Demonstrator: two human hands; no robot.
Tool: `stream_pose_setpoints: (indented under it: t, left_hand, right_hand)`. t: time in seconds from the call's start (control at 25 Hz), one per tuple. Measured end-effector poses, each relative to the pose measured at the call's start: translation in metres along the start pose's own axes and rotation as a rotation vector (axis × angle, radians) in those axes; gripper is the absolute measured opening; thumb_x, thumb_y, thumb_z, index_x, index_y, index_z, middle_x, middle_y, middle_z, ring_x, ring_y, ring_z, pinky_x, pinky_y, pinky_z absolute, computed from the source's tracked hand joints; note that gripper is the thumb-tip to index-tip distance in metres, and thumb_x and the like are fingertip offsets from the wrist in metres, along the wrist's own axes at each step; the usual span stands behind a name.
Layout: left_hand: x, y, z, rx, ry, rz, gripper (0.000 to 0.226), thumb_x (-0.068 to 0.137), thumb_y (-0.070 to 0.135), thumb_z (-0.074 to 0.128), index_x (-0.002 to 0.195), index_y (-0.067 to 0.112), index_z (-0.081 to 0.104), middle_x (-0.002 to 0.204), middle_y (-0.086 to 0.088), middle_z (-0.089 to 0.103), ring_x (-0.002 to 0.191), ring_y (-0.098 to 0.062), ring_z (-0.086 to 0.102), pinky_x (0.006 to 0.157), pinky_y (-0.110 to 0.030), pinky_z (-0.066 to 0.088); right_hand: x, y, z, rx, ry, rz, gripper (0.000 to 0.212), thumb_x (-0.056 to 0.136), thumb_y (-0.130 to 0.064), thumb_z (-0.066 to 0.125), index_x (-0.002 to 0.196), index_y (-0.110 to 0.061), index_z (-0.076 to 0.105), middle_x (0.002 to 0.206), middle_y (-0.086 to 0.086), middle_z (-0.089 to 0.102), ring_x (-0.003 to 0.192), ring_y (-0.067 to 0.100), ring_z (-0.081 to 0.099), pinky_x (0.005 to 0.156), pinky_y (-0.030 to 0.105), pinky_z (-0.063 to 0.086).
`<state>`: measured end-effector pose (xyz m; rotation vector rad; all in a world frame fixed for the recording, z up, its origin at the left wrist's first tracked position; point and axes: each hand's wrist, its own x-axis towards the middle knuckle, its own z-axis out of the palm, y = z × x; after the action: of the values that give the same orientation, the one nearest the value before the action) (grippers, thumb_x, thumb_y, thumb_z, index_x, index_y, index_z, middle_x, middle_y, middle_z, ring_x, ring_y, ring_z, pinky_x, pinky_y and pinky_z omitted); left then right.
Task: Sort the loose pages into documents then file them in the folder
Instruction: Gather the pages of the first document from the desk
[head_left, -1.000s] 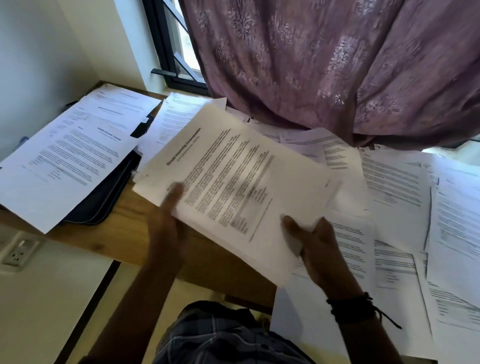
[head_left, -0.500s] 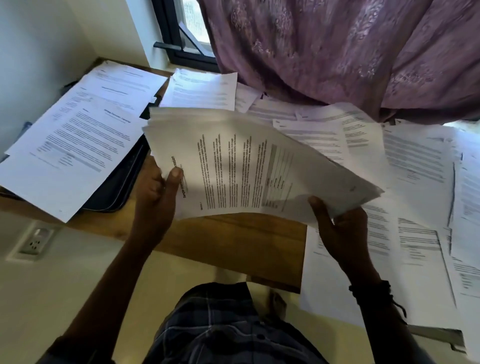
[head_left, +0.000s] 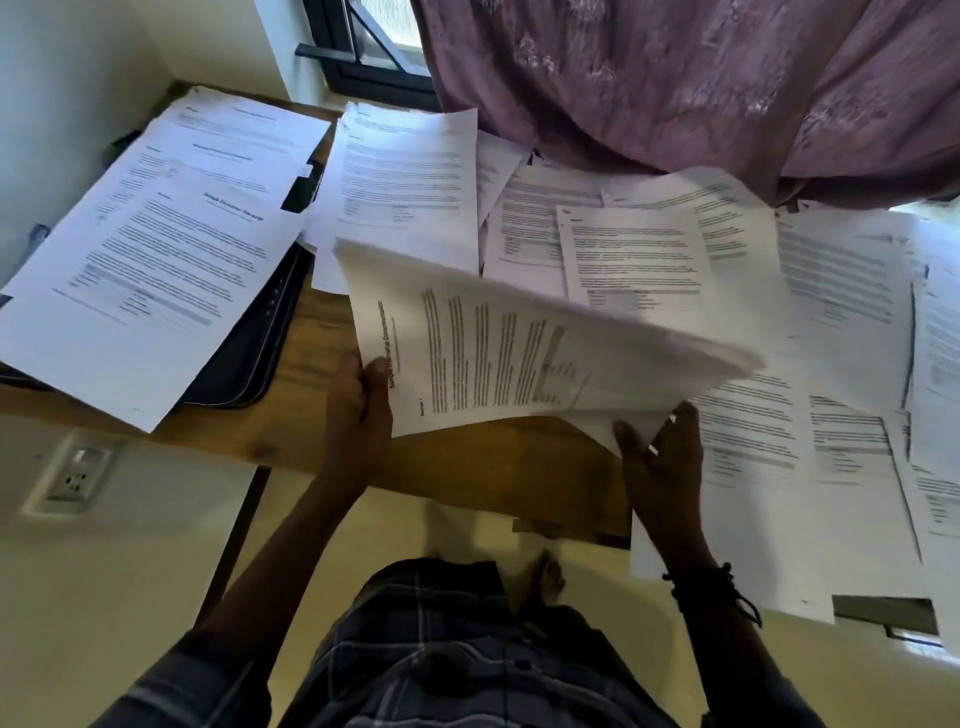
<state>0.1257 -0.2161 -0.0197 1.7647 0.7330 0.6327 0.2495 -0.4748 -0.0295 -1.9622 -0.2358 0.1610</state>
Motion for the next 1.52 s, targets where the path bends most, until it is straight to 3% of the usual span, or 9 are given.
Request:
stream_pose_setpoints:
  t: [0.12, 0.24, 0.36, 0.6, 0.84, 1.0, 1.28, 1.4, 1.52]
  left_hand:
    - [0.011, 0.003, -0.013, 0.063, -0.060, -0.078, 0.013, 0.104, 0.015, 0.042, 0.112, 0.014, 0.053, 0.090, 0.010, 0.063, 0.072, 0.004, 0.067, 0.054, -0.012, 0.051]
    - [0.012, -0.009, -0.014, 0.143, -0.141, -0.280, 0.016, 0.102, 0.018, 0.047, 0.112, 0.010, 0.057, 0.094, 0.002, 0.066, 0.079, -0.008, 0.069, 0.056, -0.017, 0.053]
    - [0.010, -0.018, -0.007, 0.210, -0.171, -0.414, 0.020, 0.100, 0.018, 0.051, 0.110, 0.004, 0.060, 0.105, -0.013, 0.067, 0.086, -0.021, 0.066, 0.064, -0.028, 0.052]
    - [-0.002, -0.007, -0.024, 0.163, -0.246, -0.492, 0.021, 0.104, 0.029, 0.044, 0.113, 0.014, 0.053, 0.095, 0.004, 0.061, 0.082, -0.011, 0.059, 0.063, -0.025, 0.047]
    - [-0.017, -0.012, -0.009, 0.239, -0.222, -0.451, 0.034, 0.104, 0.019, 0.042, 0.136, 0.011, 0.037, 0.117, -0.001, 0.055, 0.088, -0.004, 0.059, 0.063, -0.016, 0.046]
    - [-0.024, -0.018, -0.025, 0.053, -0.191, -0.514, 0.061, 0.092, 0.017, 0.065, 0.145, 0.014, 0.034, 0.125, -0.003, 0.057, 0.112, -0.020, 0.059, 0.082, -0.030, 0.054]
    - [-0.032, -0.016, -0.033, 0.093, -0.124, -0.445, 0.077, 0.079, 0.006, 0.077, 0.145, 0.012, 0.037, 0.104, 0.011, 0.057, 0.096, -0.007, 0.059, 0.075, -0.019, 0.051]
    - [-0.034, -0.011, -0.036, 0.174, -0.120, -0.401, 0.066, 0.084, 0.016, 0.075, 0.142, 0.013, 0.043, 0.112, 0.006, 0.056, 0.095, -0.006, 0.058, 0.077, -0.022, 0.053]
    - [-0.030, -0.009, -0.053, 0.289, -0.001, -0.333, 0.058, 0.086, 0.031, 0.072, 0.138, 0.015, 0.050, 0.117, 0.003, 0.055, 0.101, -0.015, 0.057, 0.075, -0.025, 0.049]
  right_hand:
    - [0.017, -0.009, -0.018, 0.027, -0.164, 0.168, 0.040, 0.087, -0.005, 0.069, 0.121, -0.010, 0.049, 0.103, -0.003, 0.064, 0.086, -0.002, 0.066, 0.068, 0.015, 0.056]
    - [0.028, -0.003, -0.020, -0.033, -0.239, 0.271, 0.039, 0.087, -0.008, 0.069, 0.123, -0.003, 0.056, 0.112, 0.007, 0.067, 0.097, 0.018, 0.067, 0.078, 0.030, 0.057]
    - [0.034, 0.001, -0.010, -0.123, -0.289, 0.258, 0.035, 0.089, -0.006, 0.067, 0.122, 0.002, 0.059, 0.112, 0.009, 0.064, 0.096, 0.019, 0.062, 0.074, 0.022, 0.051]
    - [0.041, 0.009, 0.001, -0.222, -0.314, 0.280, 0.029, 0.095, -0.025, 0.059, 0.116, -0.006, 0.061, 0.105, 0.010, 0.067, 0.085, 0.024, 0.066, 0.071, 0.044, 0.060]
    - [0.046, 0.017, 0.013, -0.316, -0.310, 0.269, 0.043, 0.095, -0.021, 0.057, 0.132, -0.004, 0.045, 0.117, 0.014, 0.059, 0.077, 0.013, 0.061, 0.048, 0.023, 0.051]
    - [0.046, 0.015, 0.008, -0.295, -0.288, 0.254, 0.045, 0.095, -0.021, 0.058, 0.133, -0.003, 0.044, 0.119, 0.011, 0.056, 0.080, 0.010, 0.057, 0.060, 0.022, 0.048]
    - [0.042, -0.001, 0.004, -0.708, -0.279, 0.027, 0.067, 0.085, -0.038, 0.070, 0.131, 0.002, 0.042, 0.127, 0.023, 0.047, 0.119, 0.038, 0.041, 0.095, 0.042, 0.037]
    - [0.043, -0.022, 0.021, -0.537, -0.302, -0.119, 0.073, 0.081, -0.041, 0.074, 0.137, -0.008, 0.039, 0.126, 0.015, 0.047, 0.114, 0.032, 0.046, 0.093, 0.042, 0.041]
    - [0.036, -0.057, 0.068, -0.267, -0.555, -0.155, 0.074, 0.082, -0.041, 0.073, 0.141, -0.017, 0.036, 0.118, 0.002, 0.053, 0.097, 0.018, 0.056, 0.074, 0.023, 0.048]
